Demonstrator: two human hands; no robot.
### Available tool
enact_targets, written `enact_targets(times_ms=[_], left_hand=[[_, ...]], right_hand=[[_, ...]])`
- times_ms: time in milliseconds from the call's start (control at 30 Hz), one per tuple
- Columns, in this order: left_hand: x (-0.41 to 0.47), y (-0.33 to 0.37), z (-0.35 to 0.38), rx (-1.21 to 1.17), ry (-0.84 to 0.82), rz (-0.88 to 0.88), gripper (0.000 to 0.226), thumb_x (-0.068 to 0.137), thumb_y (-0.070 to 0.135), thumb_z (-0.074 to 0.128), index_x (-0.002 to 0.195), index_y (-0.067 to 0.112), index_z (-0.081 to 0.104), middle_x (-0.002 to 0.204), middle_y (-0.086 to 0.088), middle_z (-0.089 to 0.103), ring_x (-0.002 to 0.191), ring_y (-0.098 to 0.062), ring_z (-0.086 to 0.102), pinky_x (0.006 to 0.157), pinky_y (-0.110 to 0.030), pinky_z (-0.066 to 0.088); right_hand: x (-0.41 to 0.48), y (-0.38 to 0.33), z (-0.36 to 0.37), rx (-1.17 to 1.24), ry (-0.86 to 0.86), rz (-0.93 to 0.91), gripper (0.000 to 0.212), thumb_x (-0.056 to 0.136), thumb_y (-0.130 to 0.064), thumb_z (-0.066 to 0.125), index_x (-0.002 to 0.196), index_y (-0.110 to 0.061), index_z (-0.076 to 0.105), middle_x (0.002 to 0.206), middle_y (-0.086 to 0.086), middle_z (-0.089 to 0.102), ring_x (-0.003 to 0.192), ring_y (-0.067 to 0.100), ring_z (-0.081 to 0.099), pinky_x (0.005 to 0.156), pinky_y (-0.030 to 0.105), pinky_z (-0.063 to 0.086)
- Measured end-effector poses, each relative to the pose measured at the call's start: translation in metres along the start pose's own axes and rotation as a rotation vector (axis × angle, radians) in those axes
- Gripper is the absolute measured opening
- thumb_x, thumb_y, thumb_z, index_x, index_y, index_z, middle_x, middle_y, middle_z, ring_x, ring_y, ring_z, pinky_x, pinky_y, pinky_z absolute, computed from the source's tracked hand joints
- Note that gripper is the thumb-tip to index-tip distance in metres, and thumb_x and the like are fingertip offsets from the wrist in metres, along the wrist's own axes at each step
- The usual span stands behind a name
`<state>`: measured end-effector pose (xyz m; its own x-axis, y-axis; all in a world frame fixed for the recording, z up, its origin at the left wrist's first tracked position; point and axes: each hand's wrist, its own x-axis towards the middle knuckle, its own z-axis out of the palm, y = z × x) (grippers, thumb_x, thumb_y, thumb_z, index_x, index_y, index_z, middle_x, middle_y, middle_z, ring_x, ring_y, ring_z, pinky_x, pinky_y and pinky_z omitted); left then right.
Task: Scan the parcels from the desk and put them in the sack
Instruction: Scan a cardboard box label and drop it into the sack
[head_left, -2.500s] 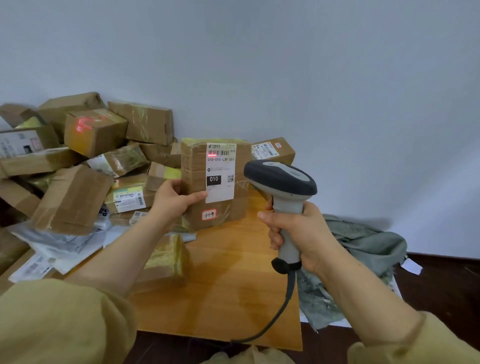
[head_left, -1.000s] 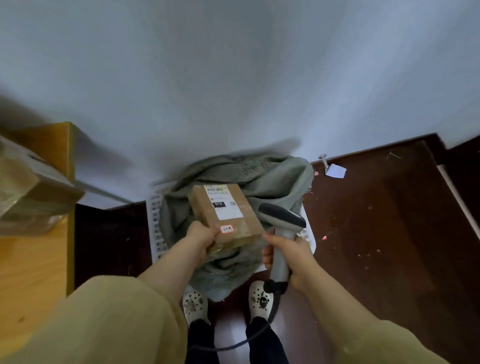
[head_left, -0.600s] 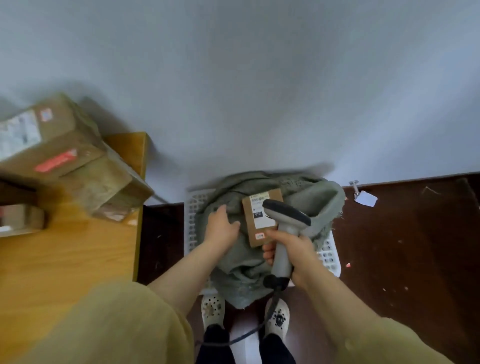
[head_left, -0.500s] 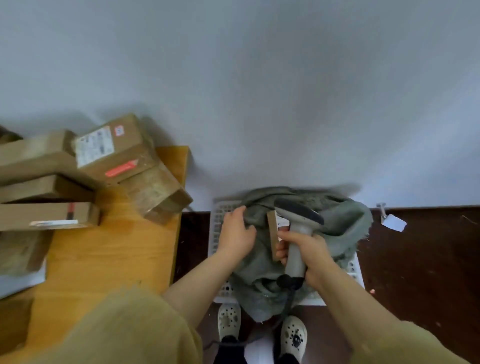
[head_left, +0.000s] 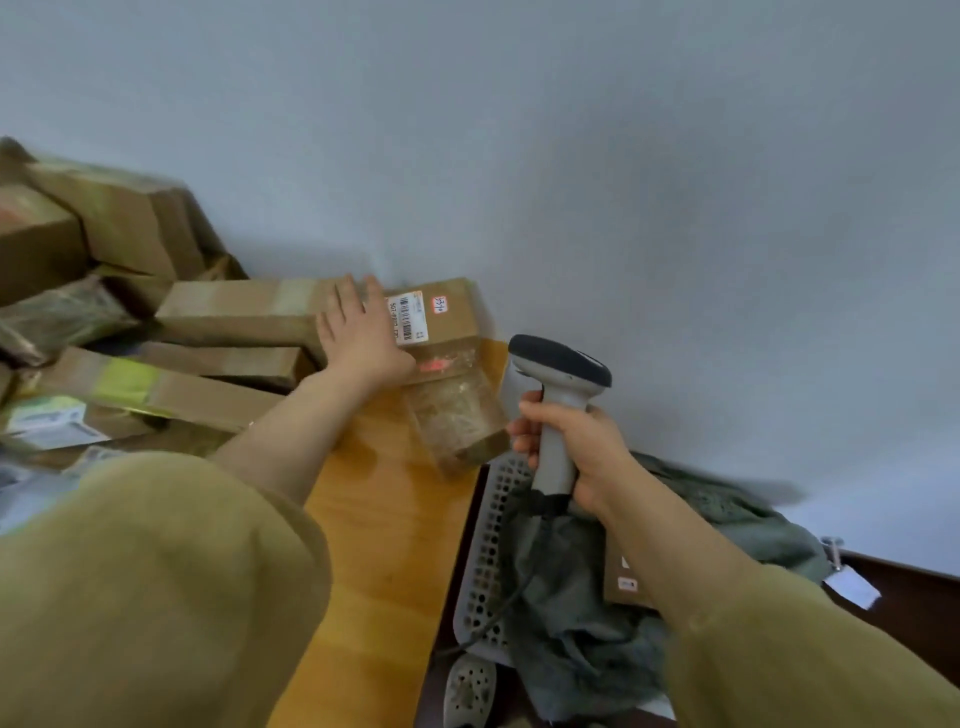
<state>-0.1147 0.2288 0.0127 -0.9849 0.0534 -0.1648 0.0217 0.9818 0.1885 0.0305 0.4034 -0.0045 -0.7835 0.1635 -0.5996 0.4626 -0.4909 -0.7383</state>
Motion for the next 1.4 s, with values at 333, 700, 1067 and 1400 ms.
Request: enact_targets(times_ms=[333, 700, 1067, 1400], left_hand=[[0.026, -0.019, -0.014, 0.165, -0.109, 0.276, 0.124, 0.063, 0.042, 0.081, 0.152, 0.012, 0.001, 0.146, -0.019, 0.026, 0.137, -0.038, 0.019, 0.112, -0.046, 0.022], [-0.15, 0.018, -0.007, -0.799, -0.041, 0.031, 0.094, 0.062, 0.042, 0.086, 0.135, 0.014, 0.034, 0.129, 0.005, 0.044, 0.115, -0.005, 0.047, 0.089, -0.017, 0.045], [-0.225, 0.022, -0.014, -1.245, -0.106, -0.082, 0.079, 0.06, 0.025, 0.088, 0.122, 0.02, 0.04, 0.113, -0.007, 0.066, 0.096, -0.024, 0.066, 0.085, -0.046, 0.051], [-0.211, 0.002, -0.018, -1.324, -0.014, -0.047, 0.114, 0.041, 0.04, 0.094, 0.139, 0.012, 0.042, 0.122, -0.005, 0.064, 0.105, -0.024, 0.066, 0.09, -0.044, 0.054]], right_hand=[[0.005, 0.001, 0.022, -0.007, 0.04, -0.037, 0.025, 0.085, -0.023, 0.07, 0.103, -0.008, 0.06, 0.08, 0.012, 0.07, 0.063, 0.019, 0.064, 0.055, 0.03, 0.053], [-0.071, 0.001, -0.002, 0.127, -0.201, -0.141, 0.053, 0.066, -0.027, 0.073, 0.116, -0.012, 0.062, 0.109, 0.01, 0.072, 0.104, 0.028, 0.067, 0.085, 0.049, 0.055], [-0.133, -0.008, -0.051, -0.072, -0.278, -0.245, 0.021, 0.078, -0.025, 0.071, 0.096, -0.016, 0.066, 0.084, 0.001, 0.076, 0.081, 0.018, 0.072, 0.081, 0.045, 0.057], [-0.18, 0.007, -0.077, -0.243, -0.308, -0.374, 0.006, 0.086, -0.01, 0.066, 0.088, -0.006, 0.063, 0.059, 0.008, 0.054, 0.046, 0.018, 0.047, 0.05, 0.029, 0.046]])
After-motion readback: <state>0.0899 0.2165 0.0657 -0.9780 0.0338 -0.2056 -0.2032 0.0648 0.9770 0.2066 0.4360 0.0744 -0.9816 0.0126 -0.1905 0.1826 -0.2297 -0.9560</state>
